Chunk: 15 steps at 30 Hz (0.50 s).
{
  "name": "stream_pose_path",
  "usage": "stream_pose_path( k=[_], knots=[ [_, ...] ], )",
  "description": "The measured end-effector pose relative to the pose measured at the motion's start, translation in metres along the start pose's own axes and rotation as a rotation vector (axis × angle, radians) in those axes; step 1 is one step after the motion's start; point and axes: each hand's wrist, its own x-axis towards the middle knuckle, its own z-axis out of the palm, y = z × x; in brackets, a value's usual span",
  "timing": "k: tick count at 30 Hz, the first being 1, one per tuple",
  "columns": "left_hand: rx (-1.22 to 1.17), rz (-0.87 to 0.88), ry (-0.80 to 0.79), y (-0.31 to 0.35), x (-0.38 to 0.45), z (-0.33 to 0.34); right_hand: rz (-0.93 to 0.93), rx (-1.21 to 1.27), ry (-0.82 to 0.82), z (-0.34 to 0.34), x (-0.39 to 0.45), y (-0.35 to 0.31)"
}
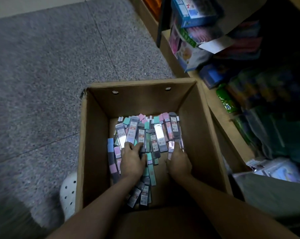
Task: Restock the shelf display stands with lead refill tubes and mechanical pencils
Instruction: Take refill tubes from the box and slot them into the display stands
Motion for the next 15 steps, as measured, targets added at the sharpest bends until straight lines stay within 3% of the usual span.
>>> stream_pose_path(
  k=[4,6,11,15],
  knots=[
    [-0.159,-0.01,0.023,0.001,-0.003,-0.002,0.211,0.301,-0.015,-0.003,-0.006,-0.005],
    [-0.286,-0.018,0.026,0.004,-0.005,-0.005,0.23,0.519,0.001,-0.004,-0.012,-0.006],
    [-0.619,-0.057,-0.183,0.021,-0.009,-0.011,-0.009,0.824,-0.168,-0.006,-0.027,-0.021],
    [-0.887,-0.174,-0.159,0.023,-0.008,-0.017,-0.171,0.906,-0.379,-0.015,-0.021,-0.032]
  ],
)
